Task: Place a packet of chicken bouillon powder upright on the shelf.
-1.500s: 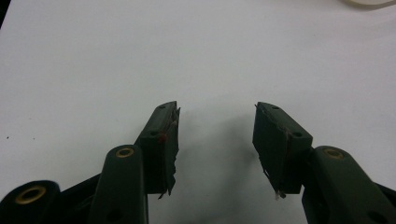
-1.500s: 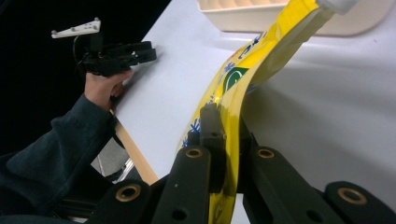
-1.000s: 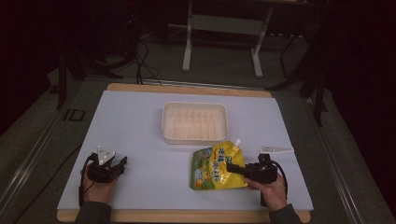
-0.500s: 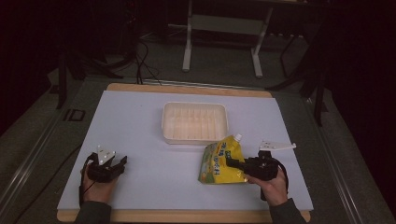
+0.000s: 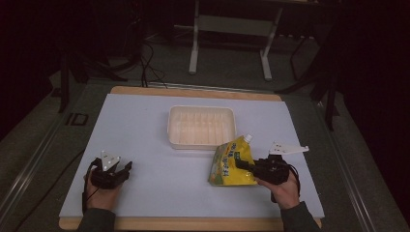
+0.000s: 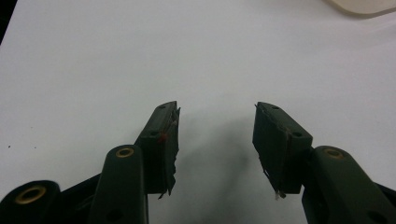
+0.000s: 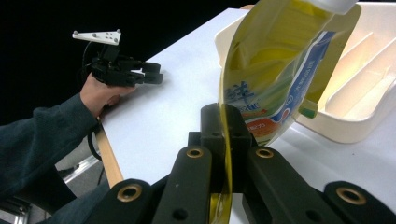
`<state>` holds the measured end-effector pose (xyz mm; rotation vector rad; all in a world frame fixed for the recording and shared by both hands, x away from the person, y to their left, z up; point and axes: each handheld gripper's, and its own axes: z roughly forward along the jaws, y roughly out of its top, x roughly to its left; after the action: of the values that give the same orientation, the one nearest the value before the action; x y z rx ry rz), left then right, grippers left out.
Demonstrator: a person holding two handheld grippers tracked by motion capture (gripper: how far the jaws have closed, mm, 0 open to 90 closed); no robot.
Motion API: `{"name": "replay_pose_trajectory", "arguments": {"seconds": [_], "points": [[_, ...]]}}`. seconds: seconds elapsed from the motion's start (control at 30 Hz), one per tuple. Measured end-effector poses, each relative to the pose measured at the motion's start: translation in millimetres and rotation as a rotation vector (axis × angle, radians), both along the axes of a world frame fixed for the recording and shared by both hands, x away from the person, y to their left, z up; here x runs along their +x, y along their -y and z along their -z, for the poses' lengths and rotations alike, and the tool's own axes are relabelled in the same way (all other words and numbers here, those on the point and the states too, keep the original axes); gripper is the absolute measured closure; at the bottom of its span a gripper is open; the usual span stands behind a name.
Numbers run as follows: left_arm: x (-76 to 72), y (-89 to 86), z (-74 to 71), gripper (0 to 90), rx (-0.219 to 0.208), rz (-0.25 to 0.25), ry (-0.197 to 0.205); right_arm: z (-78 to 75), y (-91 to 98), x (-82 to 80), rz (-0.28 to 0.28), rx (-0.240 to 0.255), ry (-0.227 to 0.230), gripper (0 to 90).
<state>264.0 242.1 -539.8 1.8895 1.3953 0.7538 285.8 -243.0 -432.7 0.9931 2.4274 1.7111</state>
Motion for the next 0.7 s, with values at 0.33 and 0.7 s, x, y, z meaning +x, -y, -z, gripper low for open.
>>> {"name": "replay_pose_trajectory", "arguments": {"seconds": [0.33, 0.7], "points": [[0.1, 0.0, 0.1, 50.1, 0.001, 0.001, -0.001, -11.6, -0.6, 0.6, -0.009, -0.033, 0.044, 90.0], [0.0, 0.0, 0.0, 50.0, 0.001, 0.001, -0.002, -22.6, -1.9, 3.2, -0.012, -0.063, 0.08, 90.0]]}}
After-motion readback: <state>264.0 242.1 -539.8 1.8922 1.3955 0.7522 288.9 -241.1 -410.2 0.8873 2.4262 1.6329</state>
